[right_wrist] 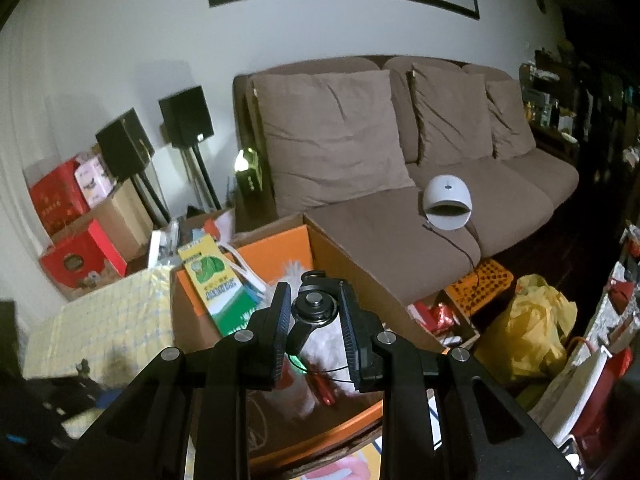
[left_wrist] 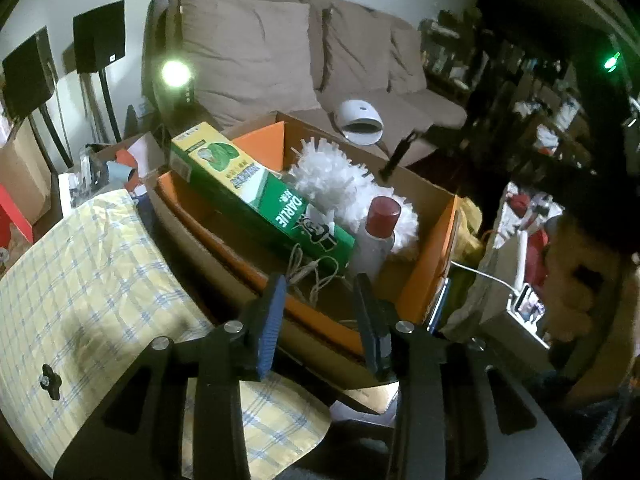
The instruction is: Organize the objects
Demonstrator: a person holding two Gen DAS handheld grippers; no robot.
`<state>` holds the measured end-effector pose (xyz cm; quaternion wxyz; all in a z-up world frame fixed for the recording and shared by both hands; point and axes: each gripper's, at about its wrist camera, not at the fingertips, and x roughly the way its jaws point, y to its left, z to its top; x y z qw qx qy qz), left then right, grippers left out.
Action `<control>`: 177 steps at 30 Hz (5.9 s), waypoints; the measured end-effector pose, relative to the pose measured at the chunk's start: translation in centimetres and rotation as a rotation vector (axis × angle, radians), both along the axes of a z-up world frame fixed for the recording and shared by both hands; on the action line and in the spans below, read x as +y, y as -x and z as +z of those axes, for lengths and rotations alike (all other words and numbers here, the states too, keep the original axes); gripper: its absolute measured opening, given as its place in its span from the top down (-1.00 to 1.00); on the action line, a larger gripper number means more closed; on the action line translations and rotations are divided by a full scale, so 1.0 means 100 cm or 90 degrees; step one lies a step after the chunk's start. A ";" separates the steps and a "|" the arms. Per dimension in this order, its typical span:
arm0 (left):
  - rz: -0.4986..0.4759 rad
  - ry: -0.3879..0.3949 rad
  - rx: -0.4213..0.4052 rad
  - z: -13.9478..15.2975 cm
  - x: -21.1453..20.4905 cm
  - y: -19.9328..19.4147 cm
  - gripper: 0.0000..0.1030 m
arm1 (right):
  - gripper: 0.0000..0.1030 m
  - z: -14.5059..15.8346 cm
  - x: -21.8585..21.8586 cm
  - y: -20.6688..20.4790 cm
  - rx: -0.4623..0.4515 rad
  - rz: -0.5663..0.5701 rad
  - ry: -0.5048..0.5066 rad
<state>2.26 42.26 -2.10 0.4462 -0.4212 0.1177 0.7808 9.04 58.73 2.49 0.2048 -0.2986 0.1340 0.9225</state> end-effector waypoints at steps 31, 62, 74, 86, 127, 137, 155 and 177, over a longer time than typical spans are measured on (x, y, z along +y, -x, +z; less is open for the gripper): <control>0.348 -0.074 -0.031 0.006 -0.246 0.107 -0.06 | 0.09 0.006 -0.076 0.033 -0.017 0.132 -0.054; 0.324 0.058 0.073 -0.051 -0.313 0.118 0.17 | 0.16 -0.067 -0.246 0.117 -0.088 0.480 0.044; 0.243 0.016 -0.043 -0.105 -0.301 0.143 0.54 | 0.67 -0.137 -0.309 0.175 -0.168 0.567 0.077; 0.217 -0.021 -0.093 -0.125 -0.290 0.149 0.58 | 0.67 -0.165 -0.333 0.215 -0.186 0.591 0.113; 0.188 -0.012 -0.008 -0.124 -0.258 0.137 0.34 | 0.59 -0.167 -0.352 0.246 -0.270 0.573 0.132; 0.176 -0.009 -0.006 -0.121 -0.250 0.132 0.66 | 0.91 -0.149 -0.339 0.235 -0.255 0.564 0.137; 0.161 -0.002 0.003 -0.109 -0.270 0.132 0.68 | 0.89 -0.130 -0.280 0.210 -0.198 0.473 0.179; 0.112 0.062 0.049 -0.119 -0.252 0.120 0.01 | 0.89 -0.120 -0.249 0.191 -0.180 0.429 0.182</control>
